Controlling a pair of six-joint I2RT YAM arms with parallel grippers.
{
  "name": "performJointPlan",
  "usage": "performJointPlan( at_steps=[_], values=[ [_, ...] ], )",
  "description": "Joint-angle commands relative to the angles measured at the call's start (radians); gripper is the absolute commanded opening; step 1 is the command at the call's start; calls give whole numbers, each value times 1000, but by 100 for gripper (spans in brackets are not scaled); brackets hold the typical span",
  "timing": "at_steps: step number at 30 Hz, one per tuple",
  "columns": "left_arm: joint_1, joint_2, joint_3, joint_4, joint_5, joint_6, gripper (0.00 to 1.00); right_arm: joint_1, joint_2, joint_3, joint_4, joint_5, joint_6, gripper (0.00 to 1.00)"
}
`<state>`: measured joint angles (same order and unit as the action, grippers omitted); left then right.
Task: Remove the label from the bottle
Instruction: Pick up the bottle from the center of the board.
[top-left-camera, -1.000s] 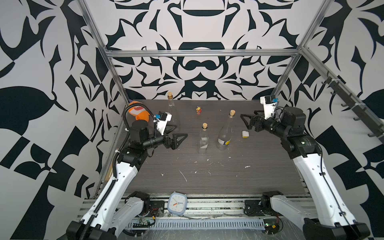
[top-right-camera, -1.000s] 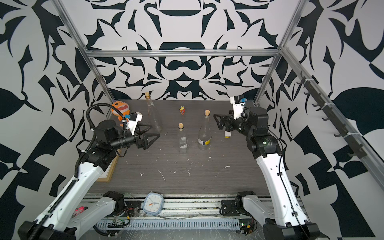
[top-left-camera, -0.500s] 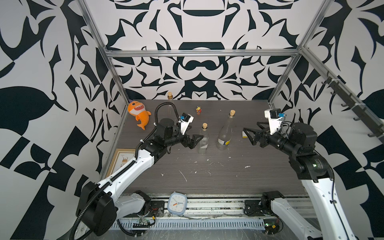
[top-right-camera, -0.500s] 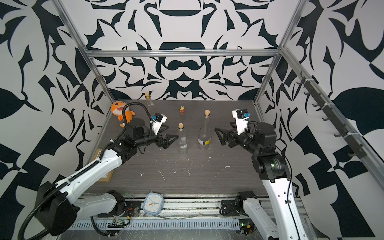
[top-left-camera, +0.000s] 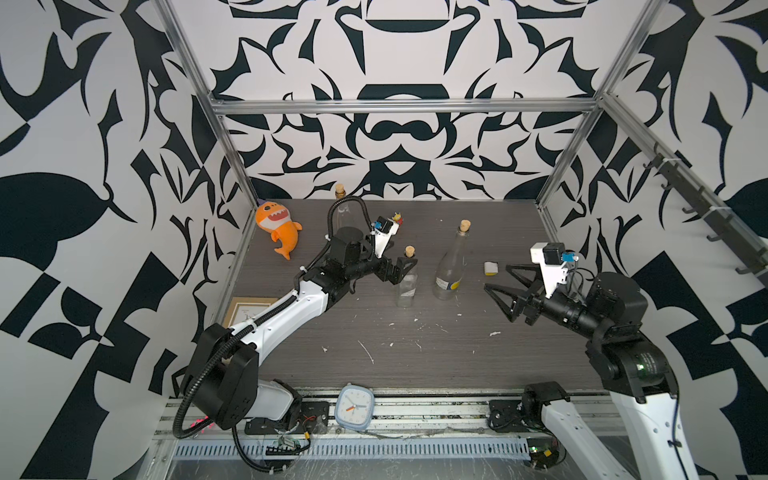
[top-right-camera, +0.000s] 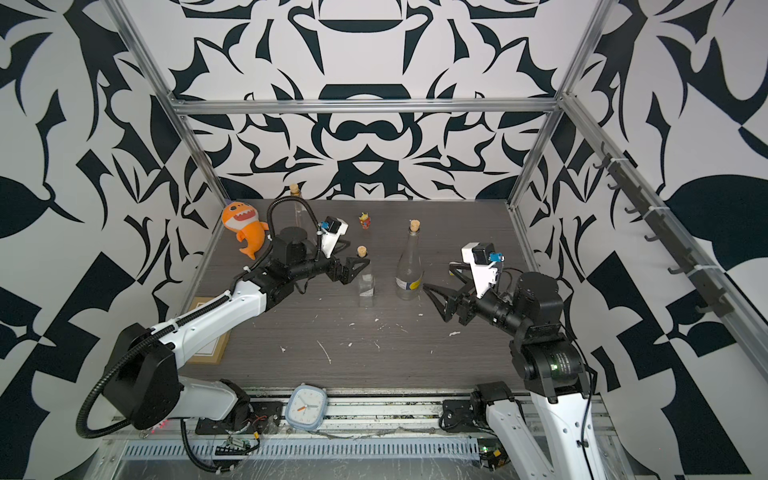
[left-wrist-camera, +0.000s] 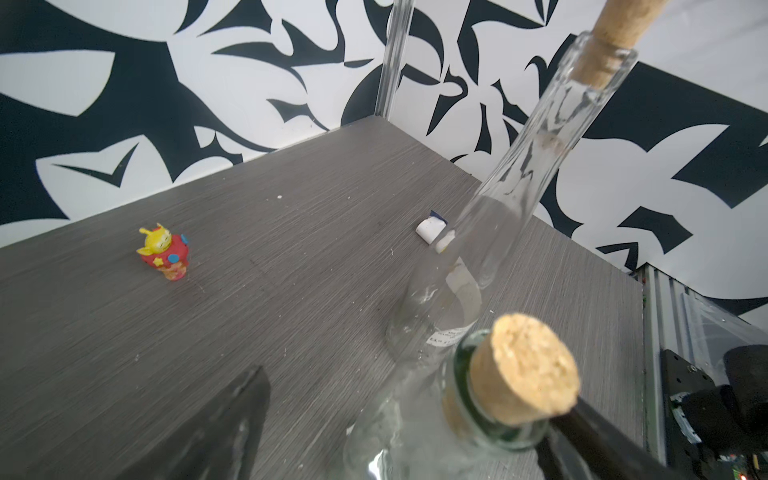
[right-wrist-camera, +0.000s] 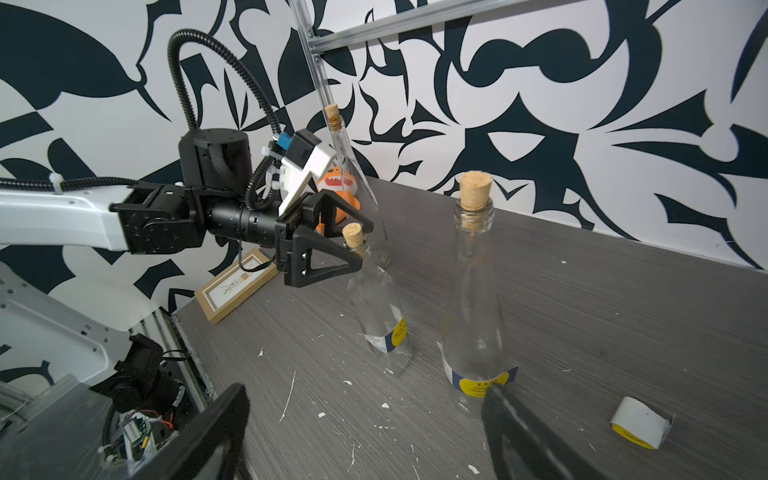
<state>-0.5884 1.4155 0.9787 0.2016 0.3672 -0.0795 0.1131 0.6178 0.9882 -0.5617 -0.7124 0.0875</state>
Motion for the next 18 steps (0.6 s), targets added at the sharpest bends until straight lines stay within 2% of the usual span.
performJointPlan(
  at_steps=[1,6,10,18],
  values=[
    [-7,24,32,31,35,5,99,5,-2,-14,45,-49,21,90],
    [-7,42,42,26,78,43,99,4,-4,-30,58,-64,29,90],
    [-7,48,49,-3,134,121,99,4,-3,-38,62,-70,30,90],
    [-6,84,39,37,208,150,99,10,2,-57,88,-97,42,89]
  ],
)
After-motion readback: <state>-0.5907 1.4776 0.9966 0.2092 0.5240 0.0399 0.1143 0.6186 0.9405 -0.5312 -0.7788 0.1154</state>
